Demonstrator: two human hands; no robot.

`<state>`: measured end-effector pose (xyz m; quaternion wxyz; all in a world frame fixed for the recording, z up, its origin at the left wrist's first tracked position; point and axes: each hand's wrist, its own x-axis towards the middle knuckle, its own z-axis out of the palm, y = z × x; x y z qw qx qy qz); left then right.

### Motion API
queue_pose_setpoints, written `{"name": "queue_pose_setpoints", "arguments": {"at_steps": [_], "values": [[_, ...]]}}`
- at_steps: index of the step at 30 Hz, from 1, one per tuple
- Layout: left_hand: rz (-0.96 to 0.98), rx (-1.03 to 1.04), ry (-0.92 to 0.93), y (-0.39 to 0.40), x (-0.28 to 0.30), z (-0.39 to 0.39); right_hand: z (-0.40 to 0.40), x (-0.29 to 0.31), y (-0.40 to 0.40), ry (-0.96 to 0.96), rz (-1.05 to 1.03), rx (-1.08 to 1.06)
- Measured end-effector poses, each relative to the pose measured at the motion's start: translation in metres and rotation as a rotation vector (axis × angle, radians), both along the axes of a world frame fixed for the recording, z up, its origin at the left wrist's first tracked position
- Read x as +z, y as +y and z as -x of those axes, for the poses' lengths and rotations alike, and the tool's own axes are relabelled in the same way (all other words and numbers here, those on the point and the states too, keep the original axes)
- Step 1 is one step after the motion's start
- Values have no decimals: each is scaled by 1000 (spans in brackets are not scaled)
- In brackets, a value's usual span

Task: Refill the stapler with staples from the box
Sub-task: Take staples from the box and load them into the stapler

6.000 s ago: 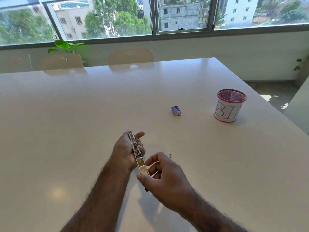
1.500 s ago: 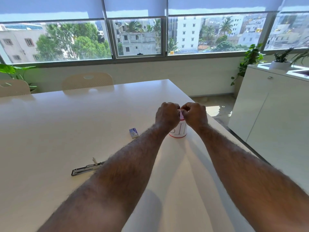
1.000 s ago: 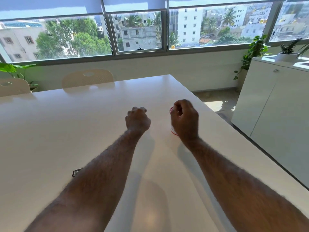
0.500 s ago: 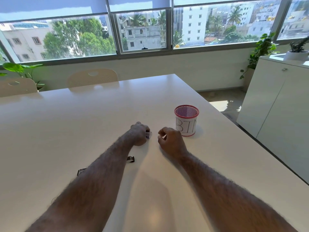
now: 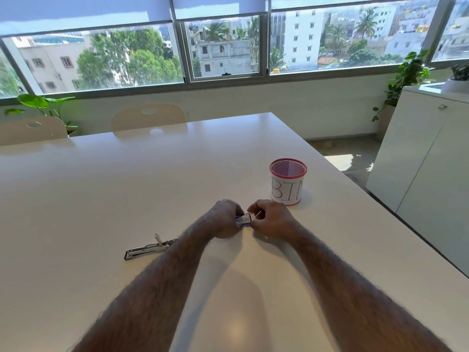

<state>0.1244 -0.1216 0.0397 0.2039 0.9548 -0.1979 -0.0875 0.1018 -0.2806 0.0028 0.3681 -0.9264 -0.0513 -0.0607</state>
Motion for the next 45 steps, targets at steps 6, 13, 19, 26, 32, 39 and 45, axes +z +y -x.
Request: {"name": "queue_pose_setpoints", "arguments": {"at_steps": [6,13,19,26,32,39,45], "values": [[44,39,-18,9,-3,17,13,3,-2,30,-43,47],[-2,-7,-143,24,-9,39,28,7,-2,50,-32,135],[43,-18,-144,45,-20,50,34,7,-5,89,-38,154],[110,5,-150,54,-22,58,32,5,6,28,-18,76],[124,8,-172,53,-24,61,32,5,7,17,43,35],[124,8,-176,53,-24,62,36,10,14,-12,101,22],[121,12,-173,52,-23,62,38,13,26,-1,190,-11]]}}
